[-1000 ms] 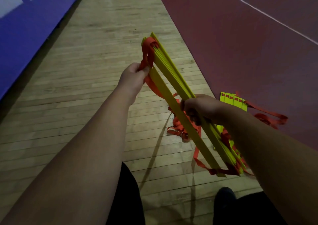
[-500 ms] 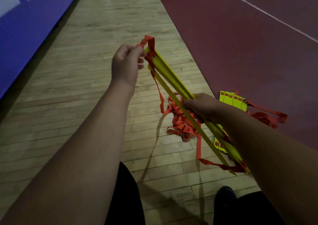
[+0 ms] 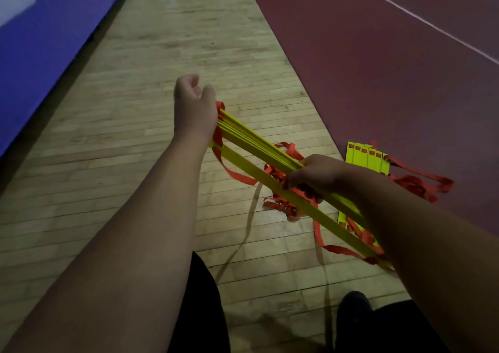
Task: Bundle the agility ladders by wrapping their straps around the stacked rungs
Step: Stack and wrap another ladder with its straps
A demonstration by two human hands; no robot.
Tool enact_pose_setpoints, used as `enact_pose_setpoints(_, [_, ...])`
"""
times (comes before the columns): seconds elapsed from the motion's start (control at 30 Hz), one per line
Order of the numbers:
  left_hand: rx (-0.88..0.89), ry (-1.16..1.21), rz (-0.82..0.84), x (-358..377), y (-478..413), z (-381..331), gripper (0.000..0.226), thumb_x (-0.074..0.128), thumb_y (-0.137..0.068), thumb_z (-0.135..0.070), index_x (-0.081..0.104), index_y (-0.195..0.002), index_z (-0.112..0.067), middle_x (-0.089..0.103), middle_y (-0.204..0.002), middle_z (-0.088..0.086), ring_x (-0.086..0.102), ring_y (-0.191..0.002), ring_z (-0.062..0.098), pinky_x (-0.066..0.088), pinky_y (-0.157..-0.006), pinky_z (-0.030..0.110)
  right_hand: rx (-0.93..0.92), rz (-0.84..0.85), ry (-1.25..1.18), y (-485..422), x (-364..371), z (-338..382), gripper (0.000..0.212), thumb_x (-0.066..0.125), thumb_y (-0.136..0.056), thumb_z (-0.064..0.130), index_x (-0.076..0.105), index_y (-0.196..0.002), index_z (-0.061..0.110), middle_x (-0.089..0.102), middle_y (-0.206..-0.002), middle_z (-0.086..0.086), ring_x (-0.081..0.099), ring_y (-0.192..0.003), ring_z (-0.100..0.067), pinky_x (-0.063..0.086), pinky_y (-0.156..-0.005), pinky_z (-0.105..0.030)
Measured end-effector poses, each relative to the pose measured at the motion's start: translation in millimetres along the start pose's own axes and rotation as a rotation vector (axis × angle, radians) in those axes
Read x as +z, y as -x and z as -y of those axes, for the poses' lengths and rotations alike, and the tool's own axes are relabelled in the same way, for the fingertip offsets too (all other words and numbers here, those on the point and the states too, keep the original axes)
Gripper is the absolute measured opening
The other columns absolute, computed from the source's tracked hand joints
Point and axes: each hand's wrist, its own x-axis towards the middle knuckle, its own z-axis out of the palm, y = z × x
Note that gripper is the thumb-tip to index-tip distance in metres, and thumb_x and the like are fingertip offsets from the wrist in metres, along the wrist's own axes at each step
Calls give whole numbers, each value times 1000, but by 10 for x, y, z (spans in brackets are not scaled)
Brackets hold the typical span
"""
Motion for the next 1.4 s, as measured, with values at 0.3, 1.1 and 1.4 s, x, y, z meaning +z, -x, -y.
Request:
enact_pose_setpoints(0.3, [-348,126,332,89,14,175,41,38,-109,-41,66,-126,-17,73,-126,7,71,-115,29,51,-86,38,-9,-21,-214,11,24,59,22,69,-97,27,75,-95,5,67,-72,-8,66,-57,-23,56,-57,-34])
enact_pose_setpoints(1.1, [-300,-33,177,46,-62,241,39,82,-93,-52,76,-118,-23,71,-94,0,60,-72,16,44,-56,27,34,-89,-193,-63,88,-5,25,66,-104,29,71,-112,6,65,-76,-4,64,-62,-17,53,-58,-32])
enact_pose_setpoints(1.4, [-436,188,364,-21,-136,231,36,82,-96,-40,79,-118,-13,32,-57,-11,24,-45,8,23,-40,24,-42,25,-195,-115,111,-65,65,81,-79,74,75,-109,18,71,-89,-7,67,-77,-20,53,-70,-35])
